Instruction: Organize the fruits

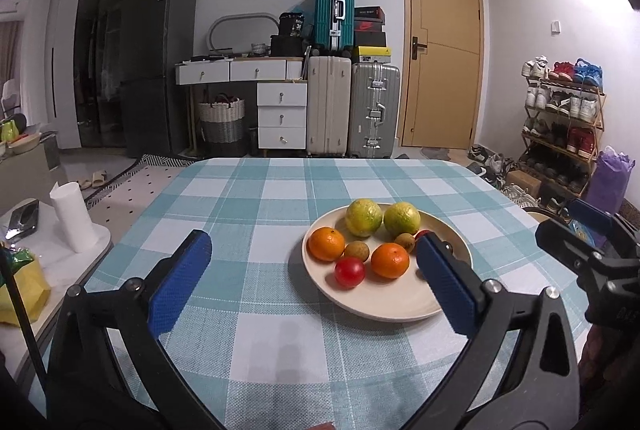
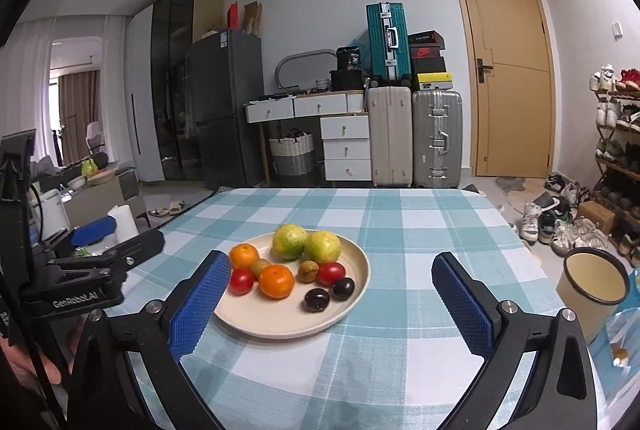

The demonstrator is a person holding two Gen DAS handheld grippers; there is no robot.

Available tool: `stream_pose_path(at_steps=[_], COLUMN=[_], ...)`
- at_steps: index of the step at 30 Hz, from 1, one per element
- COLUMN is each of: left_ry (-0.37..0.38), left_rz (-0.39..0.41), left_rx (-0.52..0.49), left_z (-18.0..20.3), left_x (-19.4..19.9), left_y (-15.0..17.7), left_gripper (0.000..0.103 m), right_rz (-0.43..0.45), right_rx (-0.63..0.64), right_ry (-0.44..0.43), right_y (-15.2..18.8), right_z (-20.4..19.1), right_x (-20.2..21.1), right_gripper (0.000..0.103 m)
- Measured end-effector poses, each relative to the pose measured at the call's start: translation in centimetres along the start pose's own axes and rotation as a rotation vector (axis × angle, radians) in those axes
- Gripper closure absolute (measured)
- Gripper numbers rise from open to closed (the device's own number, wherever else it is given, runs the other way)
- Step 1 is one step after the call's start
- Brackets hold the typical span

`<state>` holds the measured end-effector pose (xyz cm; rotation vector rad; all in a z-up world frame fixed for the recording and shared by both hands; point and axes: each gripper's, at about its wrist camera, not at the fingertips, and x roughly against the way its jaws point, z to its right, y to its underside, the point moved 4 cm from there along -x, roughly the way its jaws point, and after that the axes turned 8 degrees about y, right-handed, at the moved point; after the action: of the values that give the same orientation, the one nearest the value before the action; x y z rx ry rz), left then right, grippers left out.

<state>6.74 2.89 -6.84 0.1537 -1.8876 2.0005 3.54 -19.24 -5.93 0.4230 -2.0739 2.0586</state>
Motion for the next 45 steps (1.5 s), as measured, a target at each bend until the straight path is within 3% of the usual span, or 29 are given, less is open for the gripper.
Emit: stream_pose_path(at_steps=[9, 23, 45], left_ry=[-0.009, -0.006, -0.010], left_rz=[-0.013, 0.047, 0.043], left_rx=[0.015, -0.042, -0.034], left_z=[-0.5, 0.4, 0.3], left_x=[-0.7, -0.4, -0.6], left_y=[1.1, 1.4, 1.4], left_gripper=[0.001, 0.001, 0.001], right_rz=[0.043, 0.012, 0.023], right_rx=[0.026, 0.070, 0.071], right_ry=[0.057, 0.017, 0.009], right_y=[0.9, 1.2, 1.1], right_z=[0.5, -0.5, -0.6], right_x=[0.0, -0.6, -0.6], right_gripper=[0.000, 0.000, 0.000])
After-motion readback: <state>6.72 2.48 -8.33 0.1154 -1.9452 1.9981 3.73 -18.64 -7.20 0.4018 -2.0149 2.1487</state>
